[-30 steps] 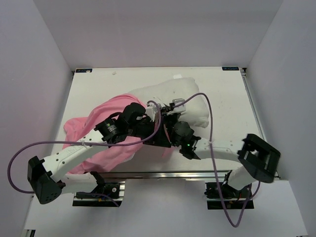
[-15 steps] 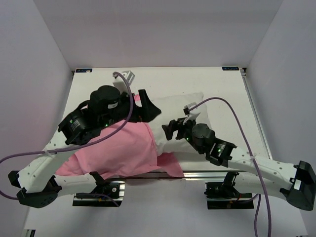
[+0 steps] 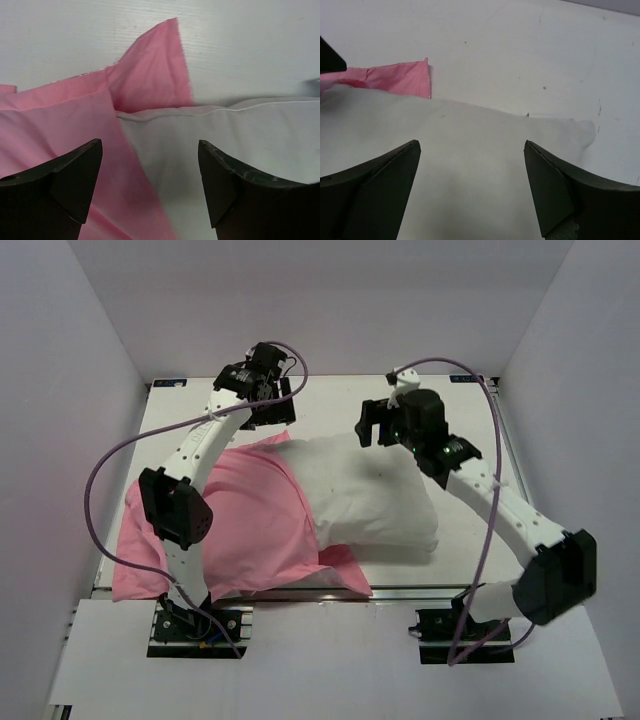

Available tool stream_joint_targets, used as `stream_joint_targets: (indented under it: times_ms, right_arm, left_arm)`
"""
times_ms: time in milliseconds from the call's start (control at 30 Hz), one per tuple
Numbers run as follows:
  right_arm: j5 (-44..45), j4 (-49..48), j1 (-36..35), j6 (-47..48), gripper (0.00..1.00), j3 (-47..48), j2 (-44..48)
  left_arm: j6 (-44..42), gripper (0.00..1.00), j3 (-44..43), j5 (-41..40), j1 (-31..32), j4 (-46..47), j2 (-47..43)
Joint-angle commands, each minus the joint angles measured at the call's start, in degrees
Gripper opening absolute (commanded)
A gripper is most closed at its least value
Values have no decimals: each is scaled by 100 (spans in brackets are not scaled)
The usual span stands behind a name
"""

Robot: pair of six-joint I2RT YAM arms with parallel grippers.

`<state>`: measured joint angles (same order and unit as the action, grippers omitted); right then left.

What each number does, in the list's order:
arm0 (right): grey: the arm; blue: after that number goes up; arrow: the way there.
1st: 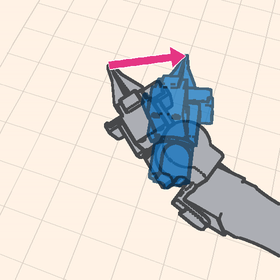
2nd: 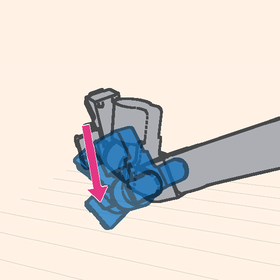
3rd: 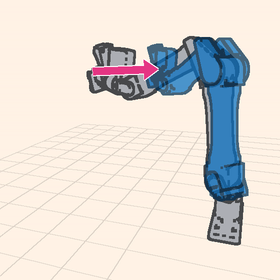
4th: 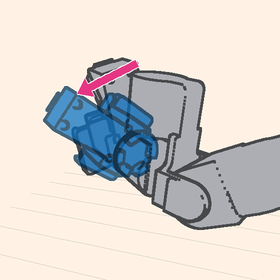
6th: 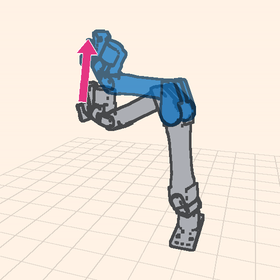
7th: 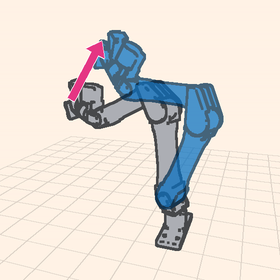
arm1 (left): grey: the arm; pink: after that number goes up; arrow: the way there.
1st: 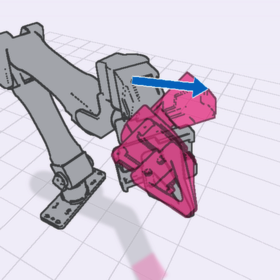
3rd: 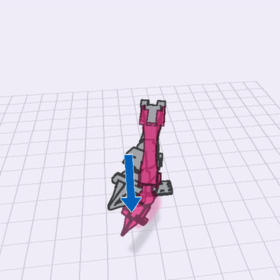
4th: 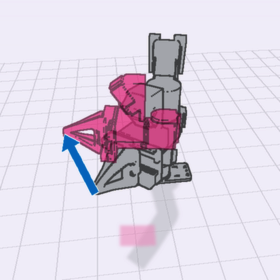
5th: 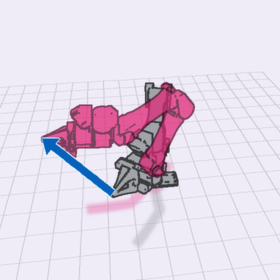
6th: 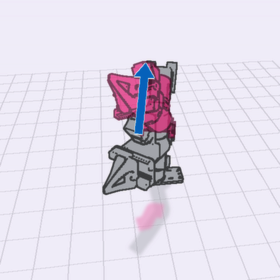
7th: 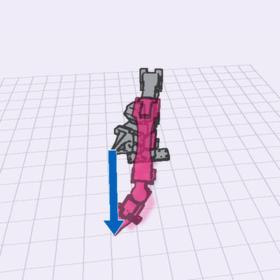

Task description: Put the pillow into the pillowcase

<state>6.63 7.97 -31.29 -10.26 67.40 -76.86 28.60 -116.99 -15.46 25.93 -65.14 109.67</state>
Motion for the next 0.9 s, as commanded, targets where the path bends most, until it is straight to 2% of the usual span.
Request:
stream_joint_targets:
  times_ms: [0, 67, 133, 233, 300, 333, 400, 433, 467, 533, 667, 733, 800, 867]
  right_arm:
    - [-1285, 319, 377, 620, 89, 842, -618]
    - [-1909, 319, 448, 1025, 89, 1143, -1161]
    - [-2566, 556, 474, 1342, 89, 1722, -1576]
    - [-3533, 942, 483, 1588, 89, 2485, -2376]
    - [-3896, 1180, 483, 1764, 89, 2848, -2921]
    - [-4228, 1285, 492, 1817, 89, 3102, -3201]
    - [-4451, 1330, 492, 1931, 89, 3296, -3466]
    - [-4617, 1617, 483, 1966, 89, 3637, -3772]
    - [-4705, 1864, 483, 2001, 89, 3840, -3923]
    - [-5091, 2417, 431, 2221, 89, 4114, -4204]
    - [-5611, 2447, 211, 2704, 89, 3117, -4021]
    - [-5882, 2543, 106, 3037, 79, 2912, -3925]
    - [-6347, 2894, 27, 3493, 42, 2937, -3863]
    - [-6525, 2930, 17, 3462, 0, 3094, -3793]
  left_arm:
    - [-294, 85, -343, 140, -97, -587, -95]
    - [-320, 83, -80, 166, -141, -535, -112]
    - [-294, 73, 368, 201, -167, -447, -243]
    - [-302, 52, 1150, 473, -168, -158, -585]
    - [-390, 49, 1651, 1015, -168, 167, -797]
    - [-442, 41, 2079, 1176, -168, 465, -946]
    - [-461, 27, 2373, 1536, -168, 686, -1017]
    - [-434, 5, 2435, 1538, -168, 670, -1035]
    - [-434, 0, 2461, 1538, -168, 661, -1105]
    - [-469, 0, 2584, 1538, -168, 783, -1245]
    - [-548, 0, 2769, 1520, -168, 1073, -1842]
    - [-610, 0, 2787, 1538, -168, 1205, -1992]
    - [-662, 0, 2734, 1538, -168, 1224, -2107]
    - [-706, 0, 2612, 1538, -168, 1197, -2134]
